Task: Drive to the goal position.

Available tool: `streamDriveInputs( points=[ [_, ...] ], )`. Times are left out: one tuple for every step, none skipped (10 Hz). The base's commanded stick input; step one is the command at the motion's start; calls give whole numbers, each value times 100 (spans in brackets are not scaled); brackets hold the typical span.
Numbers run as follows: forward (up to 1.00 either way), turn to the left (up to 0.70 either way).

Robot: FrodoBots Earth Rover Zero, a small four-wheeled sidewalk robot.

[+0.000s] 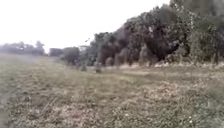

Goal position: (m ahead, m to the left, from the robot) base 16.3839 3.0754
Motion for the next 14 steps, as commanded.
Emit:
streamDriveInputs(
  points=[
    [50, 3],
    [50, 3],
    [50, 4],
    [50, 5],
    [50, 11],
    [50, 8],
    [50, 4],
    [50, 3],
    [50, 3],
    [50, 4],
    [50, 4],
    [50, 4],
    [50, 4],
    [50, 4]
  ],
)
